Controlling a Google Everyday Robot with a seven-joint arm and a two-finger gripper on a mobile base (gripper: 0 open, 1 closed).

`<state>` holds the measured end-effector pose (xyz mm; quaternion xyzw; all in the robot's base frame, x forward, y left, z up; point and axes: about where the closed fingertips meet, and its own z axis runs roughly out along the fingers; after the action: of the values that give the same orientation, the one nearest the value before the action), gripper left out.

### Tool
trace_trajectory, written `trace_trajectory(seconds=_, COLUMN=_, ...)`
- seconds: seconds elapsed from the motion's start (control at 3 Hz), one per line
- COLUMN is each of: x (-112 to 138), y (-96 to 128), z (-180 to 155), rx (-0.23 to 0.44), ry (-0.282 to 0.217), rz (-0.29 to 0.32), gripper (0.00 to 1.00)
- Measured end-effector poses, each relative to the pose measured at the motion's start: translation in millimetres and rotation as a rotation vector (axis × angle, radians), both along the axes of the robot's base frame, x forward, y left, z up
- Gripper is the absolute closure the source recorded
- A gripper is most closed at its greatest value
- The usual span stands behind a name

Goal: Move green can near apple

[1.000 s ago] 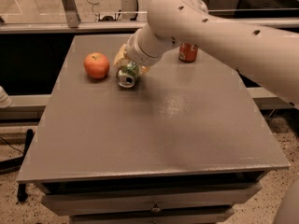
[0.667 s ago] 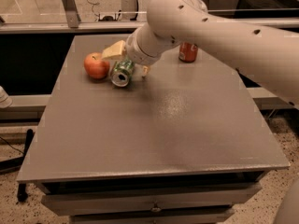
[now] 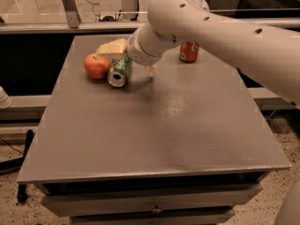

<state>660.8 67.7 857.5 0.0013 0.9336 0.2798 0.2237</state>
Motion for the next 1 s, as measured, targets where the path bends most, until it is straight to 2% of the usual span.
trace_trajectory(seconds=0.33, x=-1.7, y=-0.3, z=6.9, rx=0.020, ry=-0.017, rz=0.005, gripper=0.00)
trace_trajectory(seconds=0.67, x=-14.6, y=-23.3, z=33.4, rx=0.061, ry=-0.111, rz=-0.007, gripper=0.00)
trace_trajectory(seconds=1.0, x=-35.3, y=-72.1, z=52.8, rx=0.073, ry=-0.225, rz=-0.042, gripper=0.00)
